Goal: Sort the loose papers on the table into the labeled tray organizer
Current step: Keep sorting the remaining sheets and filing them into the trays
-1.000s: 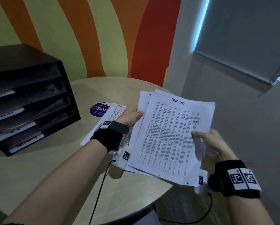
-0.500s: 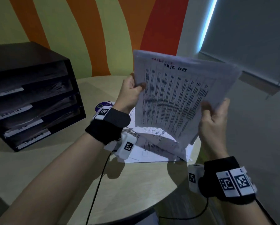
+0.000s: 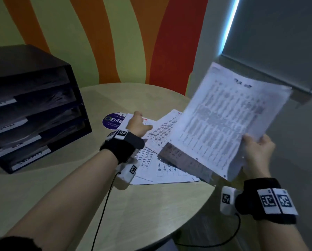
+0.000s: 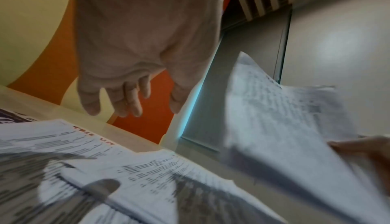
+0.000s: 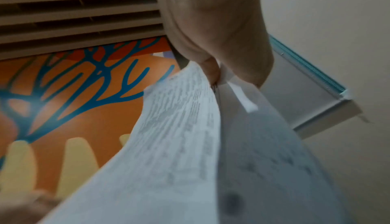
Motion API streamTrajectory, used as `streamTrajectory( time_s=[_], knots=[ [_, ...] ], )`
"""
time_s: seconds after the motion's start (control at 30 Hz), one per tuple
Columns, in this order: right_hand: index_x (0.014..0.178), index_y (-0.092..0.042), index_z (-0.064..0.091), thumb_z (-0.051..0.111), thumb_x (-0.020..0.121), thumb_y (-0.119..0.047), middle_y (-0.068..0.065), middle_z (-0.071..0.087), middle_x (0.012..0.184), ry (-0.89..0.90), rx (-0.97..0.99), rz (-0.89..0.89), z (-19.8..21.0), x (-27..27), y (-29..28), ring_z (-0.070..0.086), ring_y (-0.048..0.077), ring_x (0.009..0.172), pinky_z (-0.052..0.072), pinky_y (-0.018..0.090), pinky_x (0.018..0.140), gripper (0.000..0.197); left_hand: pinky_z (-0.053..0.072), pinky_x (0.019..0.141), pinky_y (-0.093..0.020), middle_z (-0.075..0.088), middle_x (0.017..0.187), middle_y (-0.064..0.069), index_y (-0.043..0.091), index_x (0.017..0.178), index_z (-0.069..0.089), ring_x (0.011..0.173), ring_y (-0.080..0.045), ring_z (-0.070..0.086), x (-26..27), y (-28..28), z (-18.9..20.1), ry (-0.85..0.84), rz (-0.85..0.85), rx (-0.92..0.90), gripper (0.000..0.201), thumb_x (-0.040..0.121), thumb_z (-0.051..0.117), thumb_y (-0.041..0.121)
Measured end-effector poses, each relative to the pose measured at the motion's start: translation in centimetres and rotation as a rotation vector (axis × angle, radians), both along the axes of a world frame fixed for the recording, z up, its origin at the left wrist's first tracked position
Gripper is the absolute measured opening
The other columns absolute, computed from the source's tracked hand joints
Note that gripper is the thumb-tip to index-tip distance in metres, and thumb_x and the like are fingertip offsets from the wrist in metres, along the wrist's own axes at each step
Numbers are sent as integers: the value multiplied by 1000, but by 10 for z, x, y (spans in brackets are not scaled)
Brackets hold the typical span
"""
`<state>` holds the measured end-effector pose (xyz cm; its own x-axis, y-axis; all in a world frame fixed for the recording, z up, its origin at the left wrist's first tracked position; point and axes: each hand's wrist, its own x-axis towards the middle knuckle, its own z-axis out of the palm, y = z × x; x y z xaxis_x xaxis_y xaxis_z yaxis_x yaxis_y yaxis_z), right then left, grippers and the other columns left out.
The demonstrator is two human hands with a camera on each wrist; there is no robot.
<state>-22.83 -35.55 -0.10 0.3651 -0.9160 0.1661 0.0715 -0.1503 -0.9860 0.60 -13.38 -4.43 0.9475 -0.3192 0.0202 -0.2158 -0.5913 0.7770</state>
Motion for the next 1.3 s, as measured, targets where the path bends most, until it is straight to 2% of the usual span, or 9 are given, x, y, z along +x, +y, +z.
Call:
streamTrajectory(
  time_s=[0.23, 0.37, 0.43, 0.53, 0.67, 0.83, 1.0, 1.1, 1.3],
  knots=[
    [105, -6, 62, 57, 89, 3, 12, 64, 108, 137, 223, -105, -27, -22, -47, 61, 25, 93, 47, 35, 86, 19, 41, 102, -41, 48, 138, -24, -11, 146, 8, 128, -37, 47, 16, -21, -16, 20, -41, 461, 129, 62, 82, 52],
    [114, -4, 61, 56, 90, 5, 12, 64, 113, 154, 269, -121, -35, -21, -52, 63, 27, 96, 46, 34, 91, 27, 46, 100, -39, 48, 137, -19, -6, 143, 23, 127, -32, 49, 14, -34, -23, 28, -71, 588, 96, 76, 82, 30],
    [120, -1, 60, 56, 90, 4, 12, 64, 114, 165, 283, -106, -36, -20, -51, 63, 29, 96, 48, 35, 89, 30, 54, 85, -37, 61, 114, -15, -2, 121, 49, 109, -31, 60, 14, -32, -24, 37, -98, 553, 59, 77, 80, 22],
    [123, 0, 59, 55, 92, 4, 13, 63, 110, 182, 282, -80, -35, -18, -48, 62, 30, 95, 47, 33, 85, 32, 56, 82, -38, 62, 105, -15, 4, 105, 54, 97, -31, 63, 16, -19, -22, 4, -110, 532, 28, 80, 67, 9],
    [124, 2, 58, 54, 92, 4, 13, 62, 109, 180, 269, -60, -33, -16, -47, 61, 28, 95, 45, 32, 85, 32, 56, 79, -36, 65, 98, -17, 3, 101, 57, 93, -31, 67, 14, 12, -8, 22, -142, 655, 23, 80, 65, 7],
    [126, 4, 57, 53, 93, 5, 13, 60, 110, 161, 263, -35, -32, -17, -45, 58, 24, 95, 41, 27, 83, 33, 32, 35, -13, 50, 51, 0, 13, 61, 54, 44, -14, 46, 8, 52, 3, 65, -127, 799, 30, 75, 79, 21],
    [121, 1, 60, 53, 92, 5, 12, 62, 109, 184, 247, 11, -31, -11, -37, 60, 28, 94, 46, 32, 82, 30, 20, 48, -26, 36, 58, -1, 17, 52, 35, 55, -19, 36, 13, 41, -9, 57, -54, 459, 50, 72, 81, 21],
    [118, -1, 61, 55, 91, 4, 15, 65, 109, 196, 247, 40, -34, -9, -37, 64, 32, 96, 51, 39, 86, 29, 29, 48, -24, 36, 55, -1, 13, 55, 34, 50, -19, 37, 10, 31, -22, 82, -38, 339, 55, 66, 87, 22],
    [115, -7, 63, 56, 91, 4, 9, 66, 102, 127, 244, 40, -32, -17, -46, 65, 25, 87, 52, 34, 80, 27, 34, 50, -24, 46, 56, -6, 11, 52, 39, 55, -22, 46, 7, 21, -20, -50, 96, 399, 38, 74, 70, 11]
  ],
)
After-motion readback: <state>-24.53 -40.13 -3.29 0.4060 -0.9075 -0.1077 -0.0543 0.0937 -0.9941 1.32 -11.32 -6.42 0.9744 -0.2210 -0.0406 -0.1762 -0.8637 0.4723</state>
